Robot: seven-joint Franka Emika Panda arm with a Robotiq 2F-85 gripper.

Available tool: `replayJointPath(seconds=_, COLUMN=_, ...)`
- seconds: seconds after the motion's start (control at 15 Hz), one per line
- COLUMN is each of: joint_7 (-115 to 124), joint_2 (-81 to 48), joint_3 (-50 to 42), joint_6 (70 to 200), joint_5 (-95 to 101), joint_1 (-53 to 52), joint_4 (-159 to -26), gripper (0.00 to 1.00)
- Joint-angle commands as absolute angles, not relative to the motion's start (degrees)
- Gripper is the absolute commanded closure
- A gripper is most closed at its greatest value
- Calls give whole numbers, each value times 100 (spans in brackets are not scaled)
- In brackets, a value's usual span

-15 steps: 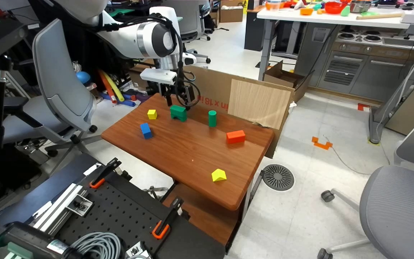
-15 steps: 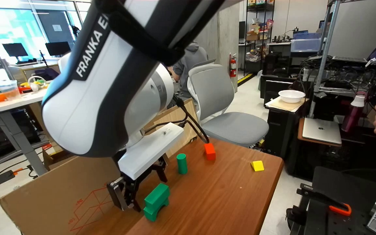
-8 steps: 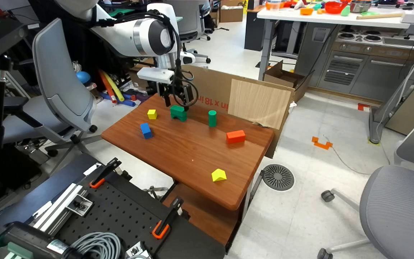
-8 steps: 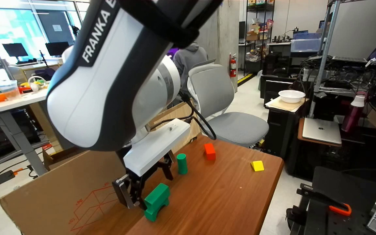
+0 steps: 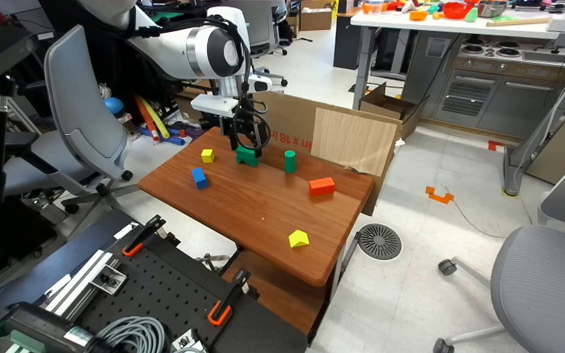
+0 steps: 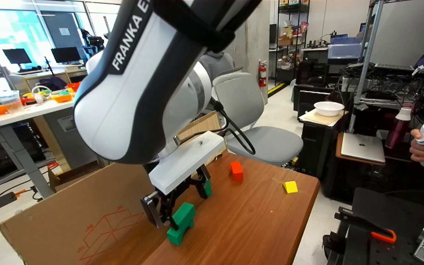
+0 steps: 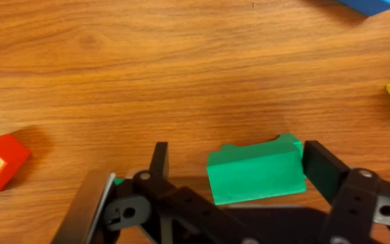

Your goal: Put the green block on the right on the green block to the left and then put the block back on the table on the right

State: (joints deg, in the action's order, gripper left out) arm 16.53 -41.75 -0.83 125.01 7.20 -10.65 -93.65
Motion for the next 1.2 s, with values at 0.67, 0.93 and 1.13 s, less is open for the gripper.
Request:
replayJointPath(seconds=0.67, joint_7=860, joint_2=-4501, joint_3=-70, joint_6=12303, joint_5=1270, joint_1=-1379, joint_4=-8933, gripper=57)
replayJointPath(seconds=0.93, joint_7=826, joint_2=-4235, joint_3=-93, joint_6=12468, joint_5=1409, joint_1=-1362, joint_4=-9278, gripper=57)
replayJointPath(seconds=1.13, joint_7=834, joint_2=-3698, joint_3=23, joint_6=12618, joint_5=1085, joint_1=-1125, joint_4=-9948, gripper=57)
